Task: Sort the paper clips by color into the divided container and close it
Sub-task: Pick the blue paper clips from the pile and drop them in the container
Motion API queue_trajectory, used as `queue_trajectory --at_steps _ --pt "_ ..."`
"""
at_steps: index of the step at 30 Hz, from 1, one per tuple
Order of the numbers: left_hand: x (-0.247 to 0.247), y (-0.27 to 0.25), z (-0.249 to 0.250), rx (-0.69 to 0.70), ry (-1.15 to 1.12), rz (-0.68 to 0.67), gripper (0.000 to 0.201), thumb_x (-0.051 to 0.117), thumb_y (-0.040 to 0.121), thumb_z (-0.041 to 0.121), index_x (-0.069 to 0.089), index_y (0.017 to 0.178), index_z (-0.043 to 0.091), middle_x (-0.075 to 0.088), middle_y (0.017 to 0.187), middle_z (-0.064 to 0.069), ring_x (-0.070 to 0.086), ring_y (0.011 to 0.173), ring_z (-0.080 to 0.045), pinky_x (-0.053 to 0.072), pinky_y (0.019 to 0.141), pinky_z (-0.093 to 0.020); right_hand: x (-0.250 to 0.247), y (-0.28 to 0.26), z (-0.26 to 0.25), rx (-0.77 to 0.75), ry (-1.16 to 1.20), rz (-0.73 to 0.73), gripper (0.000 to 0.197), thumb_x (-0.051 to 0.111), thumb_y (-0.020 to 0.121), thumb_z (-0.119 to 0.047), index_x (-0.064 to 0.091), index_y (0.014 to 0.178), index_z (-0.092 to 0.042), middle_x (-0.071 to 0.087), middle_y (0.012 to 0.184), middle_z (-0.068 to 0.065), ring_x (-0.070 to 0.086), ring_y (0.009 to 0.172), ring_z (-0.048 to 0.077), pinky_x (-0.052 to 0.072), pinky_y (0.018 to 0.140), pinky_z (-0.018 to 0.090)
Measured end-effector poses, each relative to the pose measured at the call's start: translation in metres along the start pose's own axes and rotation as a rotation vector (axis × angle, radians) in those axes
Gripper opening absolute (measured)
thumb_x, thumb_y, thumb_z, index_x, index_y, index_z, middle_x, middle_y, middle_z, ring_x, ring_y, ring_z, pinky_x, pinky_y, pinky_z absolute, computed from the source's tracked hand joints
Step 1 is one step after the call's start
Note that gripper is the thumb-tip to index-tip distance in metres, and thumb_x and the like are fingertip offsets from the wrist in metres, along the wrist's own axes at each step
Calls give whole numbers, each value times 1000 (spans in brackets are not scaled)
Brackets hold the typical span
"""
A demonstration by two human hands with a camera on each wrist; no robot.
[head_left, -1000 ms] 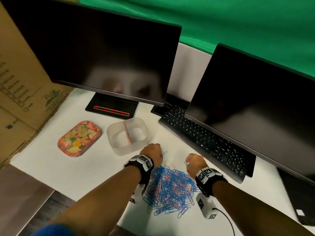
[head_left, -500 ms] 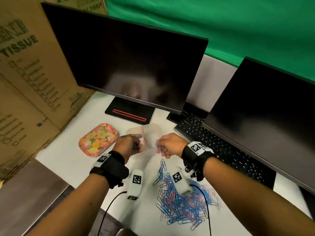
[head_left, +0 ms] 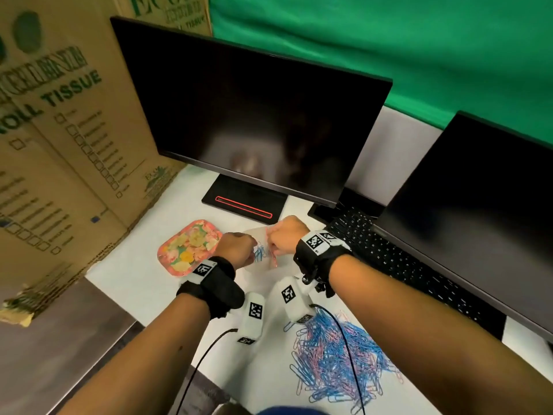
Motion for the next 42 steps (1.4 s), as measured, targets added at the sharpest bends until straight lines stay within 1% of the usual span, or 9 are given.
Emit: queue_trajectory --at_steps 3,5,7,10,13,19,26,33,42 --pt "6 -7 3 84 81 -32 17 51 81 -4 64 88 5 59 68 -11 57 60 -24 52 60 -29 -20 -13 14 19 67 45 25 60 74 -9 68 94 4 70 81 16 70 71 27 61 72 39" --pt "17 -18 5 182 210 -95 19 52 82 -3 65 90 8 66 77 -10 62 67 -22 53 57 -28 -36 -25 39 67 198 79 18 54 80 4 60 92 17 56 67 16 59 46 17 53 49 23" --pt "28 -27 -3 280 360 -185 19 54 81 -1 66 86 13 68 75 -5 63 64 -18 49 52 -24 -51 -40 71 81 197 121 18 49 84 7 66 88 8 55 66 13 55 41 12 46 44 20" --pt "50 -36 -27 389 661 -327 18 62 80 7 65 73 24 67 69 7 64 64 -11 48 53 -15 -67 -64 117 47 -134 213 28 50 85 -4 71 72 -17 68 72 7 64 62 22 55 62 31" --pt "68 -38 -58 440 1009 -371 11 61 75 19 64 68 26 70 78 7 65 77 -14 54 72 -26 -65 -83 151 59 -439 214 27 49 86 -12 75 87 -17 74 93 3 68 89 22 56 79 27" --pt "81 -39 -106 412 1350 -323 12 58 82 32 60 87 22 65 99 -2 61 93 -25 44 72 -29 -31 -113 191 -27 -561 137 25 55 90 -33 59 113 -26 57 116 -1 60 101 18 49 84 27" --pt "75 -33 -115 436 1368 -268 17 52 87 28 63 96 19 63 106 -3 60 97 -25 44 75 -29 -27 -125 216 -50 -563 156 34 57 91 -29 51 124 -28 51 125 -3 57 110 19 49 91 30" --pt "63 -37 -116 436 1269 -298 7 52 83 22 54 79 27 65 99 -5 60 92 -26 42 71 -27 -42 -128 222 -29 -655 160 39 50 85 -7 54 119 -26 53 120 -2 55 108 23 46 90 31" --pt "50 -30 -106 280 858 -288 22 51 80 8 61 88 25 69 81 -2 66 77 -20 51 71 -26 -23 -95 176 -87 -530 220 24 51 93 -25 61 114 -21 60 119 1 60 105 21 50 89 30"
Point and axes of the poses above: each hand's wrist, its own y-axis towards the middle knuckle, its own x-axis out of the palm, z = x × y, the point moved 4 cm from there along y, towards the middle knuckle
